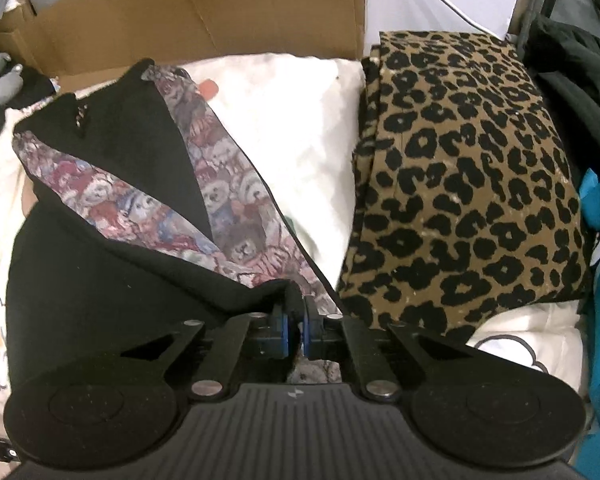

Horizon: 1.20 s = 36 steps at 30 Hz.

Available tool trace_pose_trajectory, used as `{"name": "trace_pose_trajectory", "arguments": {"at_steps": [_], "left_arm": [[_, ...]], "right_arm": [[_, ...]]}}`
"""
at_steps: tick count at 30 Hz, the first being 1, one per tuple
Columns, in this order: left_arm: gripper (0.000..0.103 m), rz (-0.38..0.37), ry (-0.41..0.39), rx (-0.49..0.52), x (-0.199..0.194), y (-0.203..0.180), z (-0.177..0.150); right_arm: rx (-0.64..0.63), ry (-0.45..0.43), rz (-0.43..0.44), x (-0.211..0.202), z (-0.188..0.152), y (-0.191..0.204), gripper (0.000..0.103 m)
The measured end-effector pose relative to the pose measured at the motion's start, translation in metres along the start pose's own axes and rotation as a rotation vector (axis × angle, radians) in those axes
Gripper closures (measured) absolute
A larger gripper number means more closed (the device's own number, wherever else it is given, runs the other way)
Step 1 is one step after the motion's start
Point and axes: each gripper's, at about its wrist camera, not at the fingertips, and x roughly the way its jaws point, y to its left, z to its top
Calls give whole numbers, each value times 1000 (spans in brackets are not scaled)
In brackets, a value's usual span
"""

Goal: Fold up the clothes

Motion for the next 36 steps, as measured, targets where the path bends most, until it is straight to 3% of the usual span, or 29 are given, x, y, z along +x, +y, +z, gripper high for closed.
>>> {"name": "trace_pose_trajectory", "arguments": {"at_steps": [10, 22, 28, 32, 35, 36], "left_arm": [[100, 8, 22, 11, -7, 3, 0], [100, 47, 62, 66, 5, -6, -4], [98, 109, 46, 103, 12, -5, -7], [93, 122, 54, 95, 12, -7, -4], [80, 130, 59, 98, 9, -10, -2], [71, 129, 58, 98, 6, -13, -1]], "right_arm": [[286, 44, 21, 1, -5, -42, 100], [377, 122, -10, 20, -24, -55, 100], [412, 159, -23, 24, -30, -59, 93], [430, 196, -37, 16, -29, -63, 88], [424, 234, -62, 6, -25, -65, 80], [414, 252, -64, 2, -23, -65, 80]]}}
